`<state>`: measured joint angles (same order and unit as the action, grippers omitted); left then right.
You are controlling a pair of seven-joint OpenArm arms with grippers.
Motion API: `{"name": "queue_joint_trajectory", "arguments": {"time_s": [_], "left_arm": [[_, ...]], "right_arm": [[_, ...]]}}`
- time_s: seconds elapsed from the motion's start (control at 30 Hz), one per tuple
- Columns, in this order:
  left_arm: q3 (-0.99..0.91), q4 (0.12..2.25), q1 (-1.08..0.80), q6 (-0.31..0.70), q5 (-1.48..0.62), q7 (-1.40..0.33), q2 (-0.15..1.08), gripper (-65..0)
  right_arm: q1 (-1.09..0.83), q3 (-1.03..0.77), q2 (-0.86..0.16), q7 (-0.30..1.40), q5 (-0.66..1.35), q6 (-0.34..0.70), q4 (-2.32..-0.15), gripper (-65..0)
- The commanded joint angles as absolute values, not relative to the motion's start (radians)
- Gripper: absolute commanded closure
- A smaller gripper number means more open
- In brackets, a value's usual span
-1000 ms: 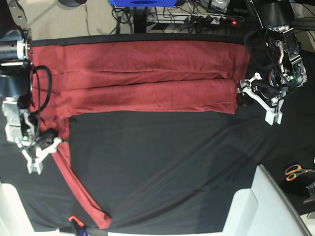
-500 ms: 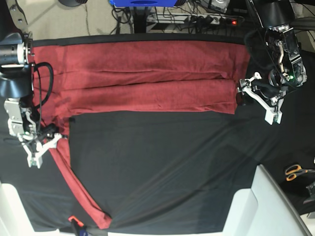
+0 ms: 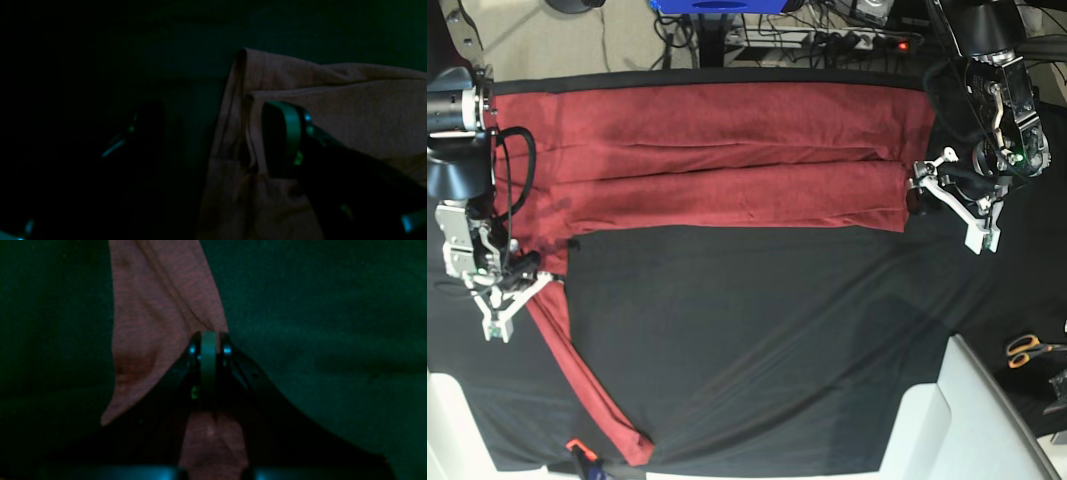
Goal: Fold the T-shirt properly
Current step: 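Lift the sleeve with the right gripper and fold it onto the shirt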
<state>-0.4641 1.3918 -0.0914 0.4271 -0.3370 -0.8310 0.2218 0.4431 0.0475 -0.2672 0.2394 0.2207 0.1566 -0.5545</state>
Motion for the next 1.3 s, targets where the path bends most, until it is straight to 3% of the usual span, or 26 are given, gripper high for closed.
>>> {"name": "queue_joint_trajectory", "arguments": {"time_s": [0.0, 0.5, 0.7, 0.9, 1.27], "left_arm": [[-0.469, 1.408, -0.081, 0.43, -0.346, -0.816, 0.234, -44.1], [-0.469, 1.408, -0.079, 0.43, -0.346, -0.816, 0.236, -44.1], [-0.469, 1.408, -0.081, 0.43, -0.346, -0.816, 0.237, -44.1], [-0.469, 1.408, -0.079, 0.43, -0.346, -0.816, 0.237, -44.1], [-0.467, 1.408, -0.079, 0.43, -0.346, -0.816, 0.237, -44.1]], "right_arm": [[0.473, 0.041, -0.28, 0.226, 0.223, 0.156, -0.587, -0.6], [0.28, 0.033, -0.286, 0.588, 0.223, 0.148, -1.164, -0.6], [0.173, 0.027, -0.285, 0.673, 0.223, 0.148, -1.342, -0.6], [0.048, -0.12, -0.234, 0.757, 0.223, 0.148, -1.514, -0.6], [-0.163, -0.12, -0.193, 0.826, 0.225, 0.148, -1.741, -0.6]]}}
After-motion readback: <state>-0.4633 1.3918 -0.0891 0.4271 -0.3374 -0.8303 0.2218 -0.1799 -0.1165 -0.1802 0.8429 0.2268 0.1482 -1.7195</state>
